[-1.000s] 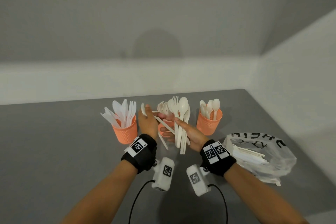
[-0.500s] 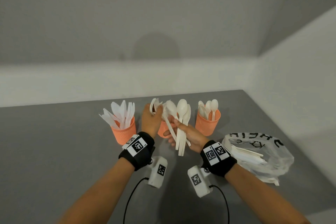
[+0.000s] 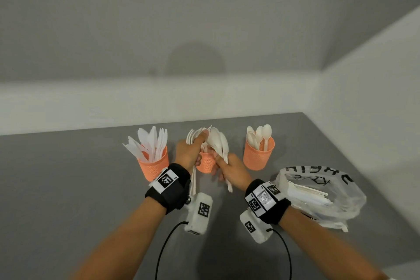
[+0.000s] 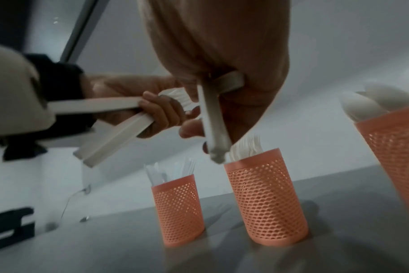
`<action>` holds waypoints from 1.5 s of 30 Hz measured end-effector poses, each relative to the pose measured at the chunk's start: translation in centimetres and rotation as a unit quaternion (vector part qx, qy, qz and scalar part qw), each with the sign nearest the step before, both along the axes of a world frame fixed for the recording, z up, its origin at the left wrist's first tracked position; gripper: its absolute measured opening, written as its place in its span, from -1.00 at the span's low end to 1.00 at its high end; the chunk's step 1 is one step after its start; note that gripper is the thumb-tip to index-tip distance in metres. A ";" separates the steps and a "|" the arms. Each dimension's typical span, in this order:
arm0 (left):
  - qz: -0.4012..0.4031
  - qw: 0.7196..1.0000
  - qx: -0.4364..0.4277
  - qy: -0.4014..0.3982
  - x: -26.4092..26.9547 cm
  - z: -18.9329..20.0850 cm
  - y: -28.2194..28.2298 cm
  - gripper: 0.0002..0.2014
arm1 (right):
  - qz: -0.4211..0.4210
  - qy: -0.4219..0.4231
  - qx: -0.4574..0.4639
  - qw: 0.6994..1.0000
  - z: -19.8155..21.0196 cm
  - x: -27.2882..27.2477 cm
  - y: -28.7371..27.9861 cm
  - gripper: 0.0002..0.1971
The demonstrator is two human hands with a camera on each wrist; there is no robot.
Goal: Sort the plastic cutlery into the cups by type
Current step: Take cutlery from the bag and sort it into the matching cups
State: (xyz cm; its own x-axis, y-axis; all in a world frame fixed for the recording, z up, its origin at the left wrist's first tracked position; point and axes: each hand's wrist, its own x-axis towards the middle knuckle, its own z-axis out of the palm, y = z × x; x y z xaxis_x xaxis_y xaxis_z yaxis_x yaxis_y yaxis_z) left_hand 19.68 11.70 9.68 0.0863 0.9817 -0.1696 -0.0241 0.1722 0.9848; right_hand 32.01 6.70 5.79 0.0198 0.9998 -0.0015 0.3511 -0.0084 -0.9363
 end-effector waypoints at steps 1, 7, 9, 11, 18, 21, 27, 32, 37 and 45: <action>0.006 1.000 -0.009 -0.003 0.2 0.1 0.0 -0.56 | 0.005 -0.053 0.008 0.999 0.0 0.0 -0.1 -0.74; -0.010 0.996 -0.010 0.084 -0.3 0.3 0.7 -0.57 | 0.061 -0.210 0.028 0.975 0.4 0.6 -0.8 -0.72; -0.037 0.990 0.032 0.131 -0.7 0.3 1.0 -0.66 | 0.083 -0.100 -0.023 0.991 0.5 0.9 -0.7 -0.74; -0.061 0.982 0.083 0.156 -1.3 0.7 1.0 -0.73 | 0.102 0.048 -0.081 0.990 0.9 1.2 -0.8 -0.77; -0.072 0.977 0.146 0.141 -1.2 1.9 -0.1 -0.70 | 0.180 0.111 -0.141 0.967 1.5 1.6 -1.1 -0.69; -0.109 0.982 0.114 0.100 -0.8 2.1 -0.6 -0.75 | 0.209 0.100 -0.179 0.956 1.9 1.7 -1.0 -0.71; -0.275 0.955 0.063 0.091 -0.1 2.8 -1.5 -0.88 | 0.340 0.119 -0.313 0.879 2.3 2.4 -0.7 -0.41; -0.222 0.959 0.117 0.129 1.8 2.5 -0.9 -0.80 | 0.277 0.122 -0.271 0.914 3.1 3.1 -0.6 -0.65; -0.087 0.967 0.178 0.161 4.7 1.8 -0.4 -0.78 | 0.004 0.051 -0.034 0.998 4.4 2.8 0.2 -0.50; 0.035 0.978 0.203 0.020 5.5 3.5 1.4 -0.67 | -0.302 0.256 0.119 0.911 5.2 6.2 1.8 -0.79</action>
State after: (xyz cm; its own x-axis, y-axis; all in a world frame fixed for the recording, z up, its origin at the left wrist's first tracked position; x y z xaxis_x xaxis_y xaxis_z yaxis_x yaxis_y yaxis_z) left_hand 25.19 13.10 13.21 0.0180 0.9723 0.2328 0.0182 -0.2332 0.9723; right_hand 38.21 8.51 11.03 0.6242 0.7796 0.0512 -0.1320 0.1699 -0.9766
